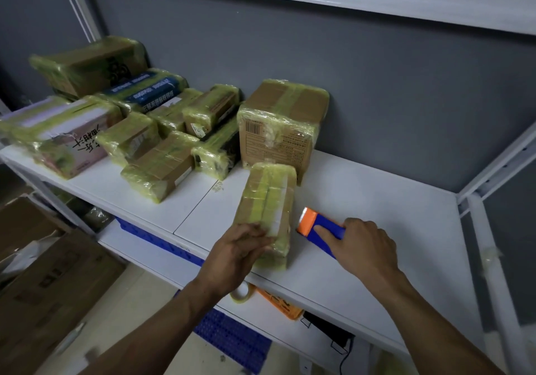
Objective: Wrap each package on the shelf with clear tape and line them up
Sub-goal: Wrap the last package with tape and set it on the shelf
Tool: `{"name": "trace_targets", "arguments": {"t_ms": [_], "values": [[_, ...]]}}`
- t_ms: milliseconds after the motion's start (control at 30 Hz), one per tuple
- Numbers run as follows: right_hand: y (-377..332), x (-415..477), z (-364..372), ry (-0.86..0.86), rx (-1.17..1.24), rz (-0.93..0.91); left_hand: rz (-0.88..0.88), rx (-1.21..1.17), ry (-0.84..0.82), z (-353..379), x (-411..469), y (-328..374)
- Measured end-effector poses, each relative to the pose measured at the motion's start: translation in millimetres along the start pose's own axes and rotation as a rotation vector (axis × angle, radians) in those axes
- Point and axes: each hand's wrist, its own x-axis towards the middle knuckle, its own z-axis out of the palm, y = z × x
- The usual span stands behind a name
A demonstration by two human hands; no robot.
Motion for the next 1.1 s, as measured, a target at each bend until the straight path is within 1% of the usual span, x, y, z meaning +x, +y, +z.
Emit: {"name": "trace_targets", "arguments": {"t_ms": [133,233,367,467,533,733,800,900,967,1000,1033,1067,1100], "values": [[31,-5,-9,0.115,0.197,0.16,0.139,-0.067,-0.068,21,-2,13],[49,-9,-11,0.153,0.308,0.252,0.179,-0.059,-0.089,41,12,21],[77,-12,-6,0.155,0.477,0.274,0.2,-0.051,-0.153,72,51,39],[90,-12,-7,0.196,0.578,0.272,0.13,-0.031,-0.255,95,89,50],[98,-13,-10,0.227,0.625,0.283,0.077,0.05,-0.289,111,116,54],[108,-10,-14,0.255,0.661,0.275,-0.046,0.441,-0.281,142,190,50],[111,-10,-11,0.247,0.696,0.293,-0.065,0.572,-0.288,146,202,49],[114,-11,-5,0.273,0.752,0.307,-0.131,0.721,-0.395,150,211,48],[117,-12,-3,0.317,0.814,0.303,-0.19,0.701,-0.426,147,212,55],[118,-11,-4,0.336,0.849,0.309,-0.17,0.636,-0.398,145,210,64],[119,-11,-4,0.353,0.879,0.317,-0.131,0.531,-0.34,146,204,73],[120,-9,-5,0.371,0.897,0.319,-0.123,0.374,-0.269,148,196,84],[120,-8,-6,0.387,0.899,0.306,-0.195,0.168,-0.235,148,186,99]]}}
